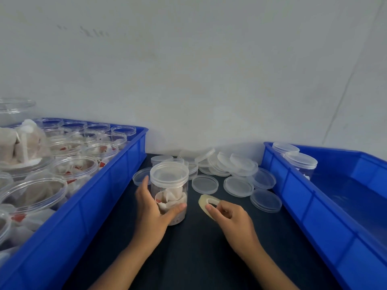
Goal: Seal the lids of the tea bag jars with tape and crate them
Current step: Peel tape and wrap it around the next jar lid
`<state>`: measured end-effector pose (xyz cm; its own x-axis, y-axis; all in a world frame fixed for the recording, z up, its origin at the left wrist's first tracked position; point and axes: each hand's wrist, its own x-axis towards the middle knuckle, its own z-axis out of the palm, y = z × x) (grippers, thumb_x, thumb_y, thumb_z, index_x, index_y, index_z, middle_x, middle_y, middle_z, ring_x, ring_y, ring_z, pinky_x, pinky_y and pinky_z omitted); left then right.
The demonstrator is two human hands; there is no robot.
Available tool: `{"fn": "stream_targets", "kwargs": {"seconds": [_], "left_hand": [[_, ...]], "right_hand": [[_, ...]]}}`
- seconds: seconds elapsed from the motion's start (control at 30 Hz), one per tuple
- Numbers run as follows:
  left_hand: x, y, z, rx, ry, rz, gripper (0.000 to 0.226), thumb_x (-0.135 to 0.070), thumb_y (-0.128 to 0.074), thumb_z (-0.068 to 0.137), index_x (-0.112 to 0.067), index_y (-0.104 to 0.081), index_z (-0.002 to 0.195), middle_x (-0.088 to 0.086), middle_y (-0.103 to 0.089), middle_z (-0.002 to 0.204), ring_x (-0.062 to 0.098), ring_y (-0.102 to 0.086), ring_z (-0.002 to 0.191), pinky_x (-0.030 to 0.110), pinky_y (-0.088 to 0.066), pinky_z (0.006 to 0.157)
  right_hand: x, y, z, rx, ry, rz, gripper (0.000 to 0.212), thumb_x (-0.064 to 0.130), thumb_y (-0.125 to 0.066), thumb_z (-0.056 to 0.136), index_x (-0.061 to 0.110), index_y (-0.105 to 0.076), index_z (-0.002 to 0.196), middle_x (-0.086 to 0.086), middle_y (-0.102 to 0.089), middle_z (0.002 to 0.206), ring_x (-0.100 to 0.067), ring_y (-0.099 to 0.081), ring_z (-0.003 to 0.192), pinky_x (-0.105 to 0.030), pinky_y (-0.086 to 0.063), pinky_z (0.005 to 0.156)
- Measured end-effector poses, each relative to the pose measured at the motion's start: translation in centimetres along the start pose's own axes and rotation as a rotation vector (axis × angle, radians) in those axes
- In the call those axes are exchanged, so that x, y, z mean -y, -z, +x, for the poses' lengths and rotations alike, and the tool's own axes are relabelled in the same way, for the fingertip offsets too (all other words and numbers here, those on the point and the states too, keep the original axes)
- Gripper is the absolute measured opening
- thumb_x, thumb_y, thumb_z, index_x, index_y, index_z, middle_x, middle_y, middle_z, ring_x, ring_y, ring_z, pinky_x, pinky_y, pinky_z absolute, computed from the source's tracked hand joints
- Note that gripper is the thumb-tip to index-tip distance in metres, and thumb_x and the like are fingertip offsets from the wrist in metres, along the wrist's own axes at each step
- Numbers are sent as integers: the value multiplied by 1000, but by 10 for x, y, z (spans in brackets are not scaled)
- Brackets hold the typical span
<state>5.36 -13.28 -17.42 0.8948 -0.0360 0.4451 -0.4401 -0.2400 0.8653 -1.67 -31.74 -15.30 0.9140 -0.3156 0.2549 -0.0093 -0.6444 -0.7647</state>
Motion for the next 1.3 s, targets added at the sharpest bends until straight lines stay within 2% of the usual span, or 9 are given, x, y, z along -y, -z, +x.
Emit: {"fn": "stream_targets", "kwargs": {"seconds": [0.1, 0.27, 0.37, 0.5, 0.63, 0.77, 0.93, 1.13, 1.3], "left_hand": [[-14, 5, -2, -256, -452, 316, 76, -52, -68, 81, -9, -38, 136, 11, -39, 137, 17, -38, 125, 26, -31, 103], [-27, 3, -5, -80, -898, 583, 28, -25, -54, 91, -19, -65, 116, 0, -57, 102, 12, -54, 89, 19, -43, 77], [-31, -8, -13, 120, -753, 616, 42, -32, -46, 94, -16, -60, 130, -5, -63, 97, 8, -60, 82, 22, -52, 69], [-23, -22, -23, 303, -414, 428, 62, -37, -46, 99, -28, -17, 154, -17, -59, 115, -4, -55, 102, 3, -36, 86], [-23, -26, -25, 416, -220, 51, 34, -36, -43, 100, -54, -38, 128, -24, -58, 102, -1, -60, 91, 15, -48, 72], [-24, -31, -30, 465, 67, -308, 46, -36, -42, 96, -34, -35, 142, 1, -65, 94, 17, -67, 76, 27, -54, 61], [-27, -29, -32, 577, 52, -307, 44, -39, -60, 85, -26, -52, 127, -1, -70, 89, 14, -66, 76, 28, -53, 66], [-25, -32, -33, 647, -81, -106, 21, -12, -68, 88, -21, -66, 107, 3, -70, 86, 14, -68, 74, 26, -55, 73], [-25, -31, -33, 629, -16, -215, 22, -5, -65, 89, -22, -69, 103, -9, -73, 86, 15, -68, 67, 25, -55, 64]], "right_hand": [[0, 3, 0, 21, 19, 125, 46, 53, -60, 87, 13, -63, 65, 7, -44, 50, -4, -37, 49, -24, -30, 55], [5, 14, -4, 229, 130, 412, 43, 41, -56, 83, 0, -68, 81, 0, -54, 54, -9, -46, 54, -18, -37, 57], [4, 15, -6, 363, 199, 436, 39, 32, -52, 89, -4, -64, 95, -3, -64, 70, -9, -56, 66, -19, -44, 67], [6, 14, -9, 423, 229, 484, 34, 25, -53, 92, -7, -60, 100, -5, -61, 78, -8, -56, 72, -18, -43, 68], [8, 11, -13, 426, 235, 489, 30, 15, -48, 83, -10, -54, 98, -2, -54, 73, -11, -47, 68, -21, -39, 63], [10, 4, -16, 385, 234, 476, 32, 26, -48, 95, -5, -55, 100, -7, -53, 74, -17, -45, 64, -29, -40, 62], [21, 5, -16, 237, 167, 618, 41, 34, -45, 91, -4, -57, 102, -6, -54, 67, -17, -49, 56, -26, -46, 54], [26, 5, -14, 301, -12, 1156, 43, 20, -50, 89, -2, -53, 125, -10, -62, 83, -17, -60, 72, -30, -56, 77], [28, 5, -16, 274, 54, 881, 46, 32, -54, 85, 13, -52, 128, -7, -70, 95, -18, -66, 78, -34, -54, 58]]}}
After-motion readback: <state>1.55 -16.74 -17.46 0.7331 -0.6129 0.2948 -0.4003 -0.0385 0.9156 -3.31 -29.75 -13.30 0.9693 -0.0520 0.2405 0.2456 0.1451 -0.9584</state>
